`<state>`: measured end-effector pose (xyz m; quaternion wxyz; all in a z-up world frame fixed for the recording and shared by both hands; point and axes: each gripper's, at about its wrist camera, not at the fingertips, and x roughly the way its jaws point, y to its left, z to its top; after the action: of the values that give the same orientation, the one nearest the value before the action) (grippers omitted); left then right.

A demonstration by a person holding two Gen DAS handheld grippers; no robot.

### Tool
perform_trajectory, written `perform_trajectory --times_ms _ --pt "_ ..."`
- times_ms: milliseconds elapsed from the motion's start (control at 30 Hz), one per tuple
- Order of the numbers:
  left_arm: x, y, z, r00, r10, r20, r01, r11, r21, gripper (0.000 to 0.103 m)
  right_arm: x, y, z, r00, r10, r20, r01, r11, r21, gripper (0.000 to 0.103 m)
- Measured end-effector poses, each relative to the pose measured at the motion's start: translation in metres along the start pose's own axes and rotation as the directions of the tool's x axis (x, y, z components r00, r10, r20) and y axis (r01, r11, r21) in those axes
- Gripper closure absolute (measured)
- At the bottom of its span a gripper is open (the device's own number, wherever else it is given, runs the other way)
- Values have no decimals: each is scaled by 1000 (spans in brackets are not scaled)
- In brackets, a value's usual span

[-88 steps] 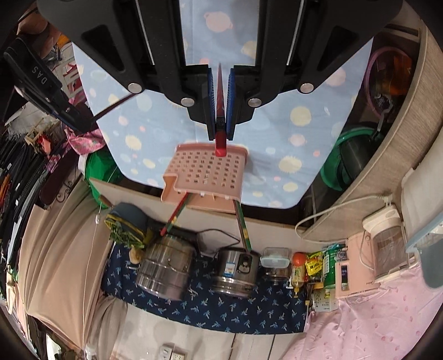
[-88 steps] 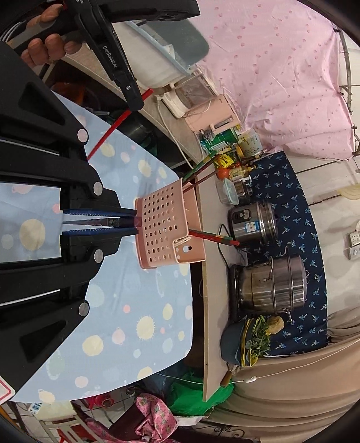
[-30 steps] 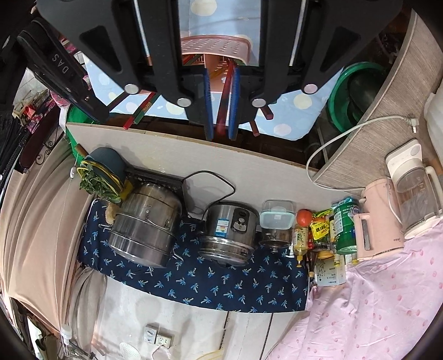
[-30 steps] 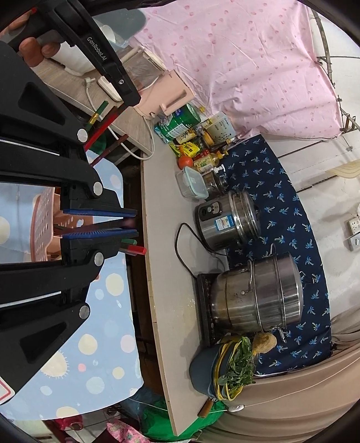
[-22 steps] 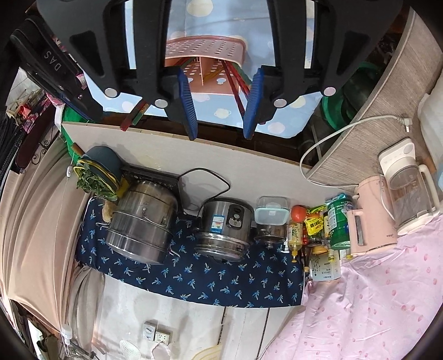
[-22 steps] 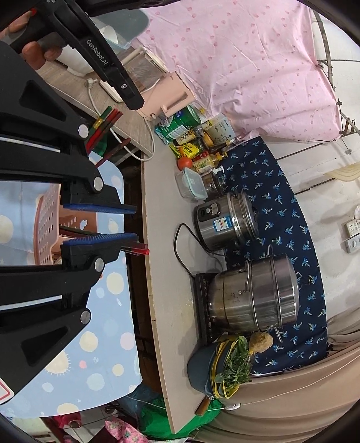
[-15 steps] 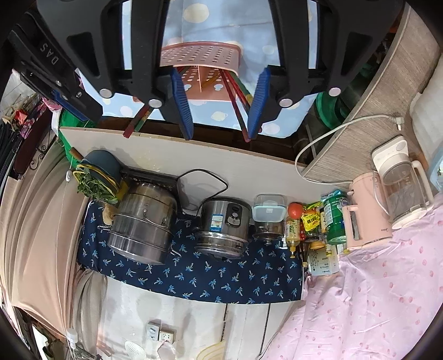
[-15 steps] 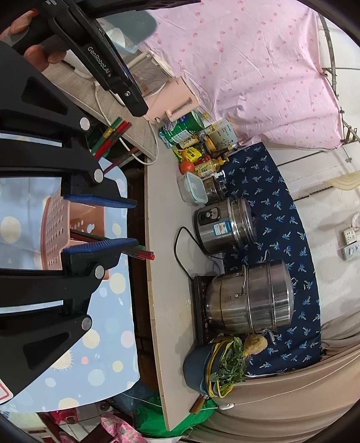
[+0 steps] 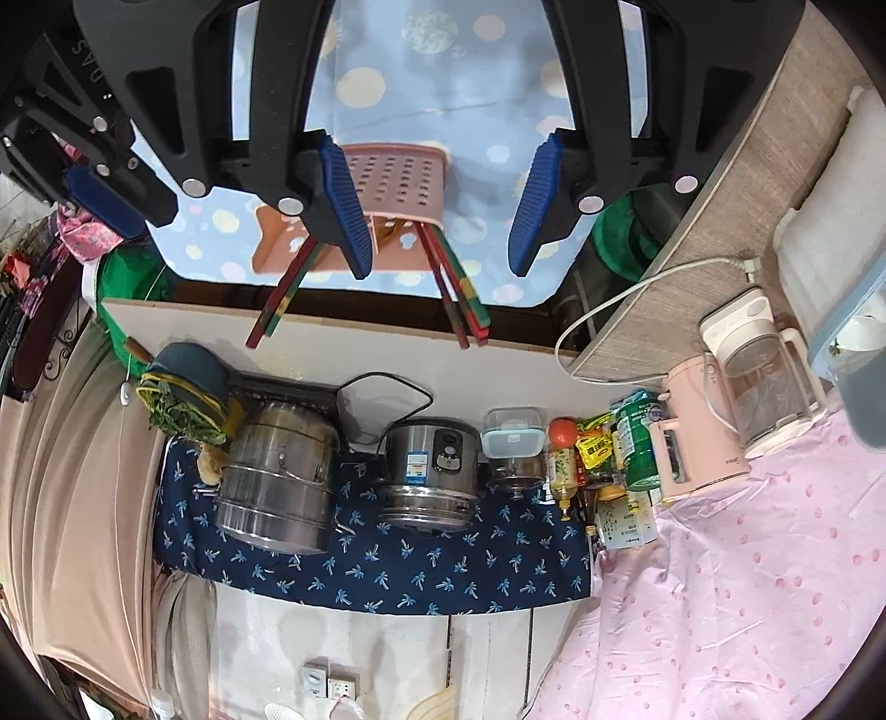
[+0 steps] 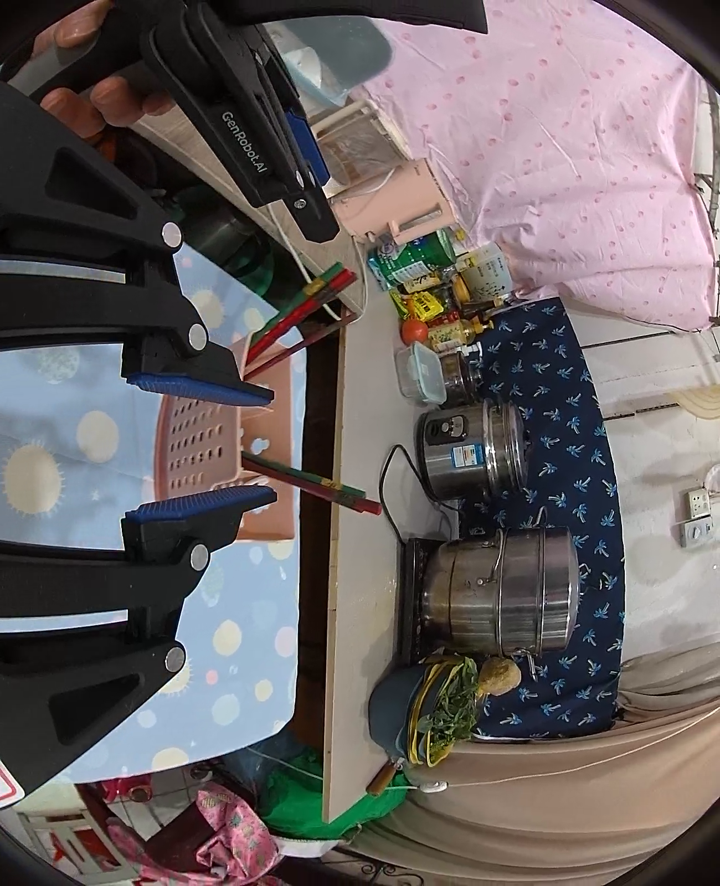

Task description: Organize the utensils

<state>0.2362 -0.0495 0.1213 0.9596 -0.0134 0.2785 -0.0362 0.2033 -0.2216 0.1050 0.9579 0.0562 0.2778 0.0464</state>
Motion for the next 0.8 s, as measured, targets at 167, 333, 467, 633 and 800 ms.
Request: perform_trajectory --times_ms 167,333,467,633,800 --pt "-11 2 -16 1000 9 -22 -9 1000 13 54 -12 6 -17 1000 -14 -21 14 1000 -17 74" --pt "-22 2 -35 999 35 -39 -34 999 31 50 -21 10 -32 999 -29 -30 29 999 -31 73" --pt "-28 2 -47 998 53 -44 -52 998 41 44 -28 14 -44 998 -62 -27 60 997 -57 70" --pt "-31 2 -61 996 62 -66 -59 997 46 42 -30 13 -58 997 -67 -49 64 996 -55 70" --pt "-32 2 -75 994 76 -81 -72 996 51 38 -30 9 -70 994 -83 -64 80 996 -48 70"
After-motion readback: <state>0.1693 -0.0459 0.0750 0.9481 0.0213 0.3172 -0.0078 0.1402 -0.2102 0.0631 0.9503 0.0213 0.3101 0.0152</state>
